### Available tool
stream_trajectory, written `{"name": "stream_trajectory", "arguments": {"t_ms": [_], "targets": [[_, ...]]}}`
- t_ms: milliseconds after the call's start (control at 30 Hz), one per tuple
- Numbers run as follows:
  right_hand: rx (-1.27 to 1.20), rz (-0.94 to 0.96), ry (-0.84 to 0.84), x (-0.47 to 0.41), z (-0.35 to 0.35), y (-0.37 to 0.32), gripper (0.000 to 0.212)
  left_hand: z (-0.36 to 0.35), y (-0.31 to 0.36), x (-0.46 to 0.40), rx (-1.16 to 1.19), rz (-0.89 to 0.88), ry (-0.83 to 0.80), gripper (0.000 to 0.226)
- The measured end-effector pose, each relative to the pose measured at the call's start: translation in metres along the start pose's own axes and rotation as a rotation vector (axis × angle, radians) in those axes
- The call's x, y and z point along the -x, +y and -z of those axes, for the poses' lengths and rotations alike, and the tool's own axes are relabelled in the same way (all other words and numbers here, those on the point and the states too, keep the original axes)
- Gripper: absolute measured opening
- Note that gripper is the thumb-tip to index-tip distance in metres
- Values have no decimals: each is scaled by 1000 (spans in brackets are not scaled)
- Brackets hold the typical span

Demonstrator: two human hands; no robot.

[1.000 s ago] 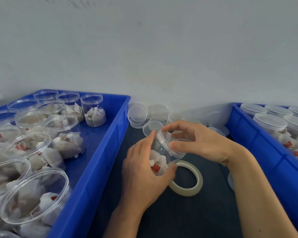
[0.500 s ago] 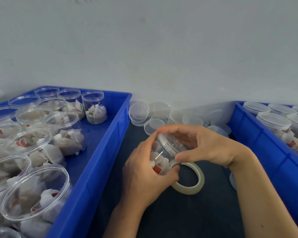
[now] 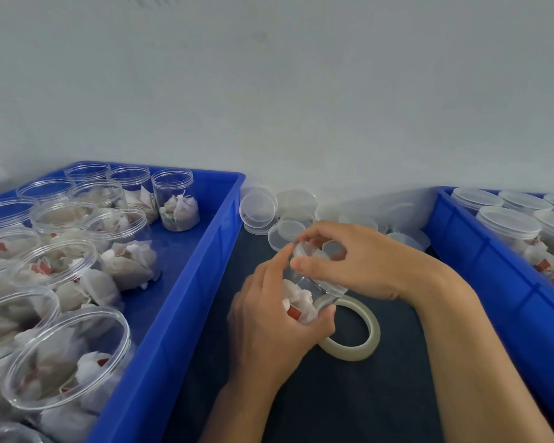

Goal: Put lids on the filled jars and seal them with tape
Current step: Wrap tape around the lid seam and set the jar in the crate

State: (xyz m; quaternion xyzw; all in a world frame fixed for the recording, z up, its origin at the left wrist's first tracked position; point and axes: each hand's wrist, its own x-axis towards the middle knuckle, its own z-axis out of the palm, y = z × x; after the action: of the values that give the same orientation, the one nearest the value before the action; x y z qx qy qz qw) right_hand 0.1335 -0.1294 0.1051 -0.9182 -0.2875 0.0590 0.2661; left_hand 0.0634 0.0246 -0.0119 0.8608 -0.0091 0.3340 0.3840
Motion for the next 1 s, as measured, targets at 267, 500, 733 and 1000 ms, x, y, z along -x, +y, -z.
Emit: {"name": "stream_trajectory", "arguments": {"t_ms": [267,500,733,1000], "targets": [[43,22,199,-13,-29,-10,34,-3,-1,-2,95,102,39,96],[160,62,309,-22,-48,-12,39,-7,-1,-3,-53,60,142,103],[115,-18,256,-22,-43,-12,34,-8,0,1,-5,94,130,99],[55,45,166,-13,-36,-7,56,0,5,-3,144,145,83,90]]}}
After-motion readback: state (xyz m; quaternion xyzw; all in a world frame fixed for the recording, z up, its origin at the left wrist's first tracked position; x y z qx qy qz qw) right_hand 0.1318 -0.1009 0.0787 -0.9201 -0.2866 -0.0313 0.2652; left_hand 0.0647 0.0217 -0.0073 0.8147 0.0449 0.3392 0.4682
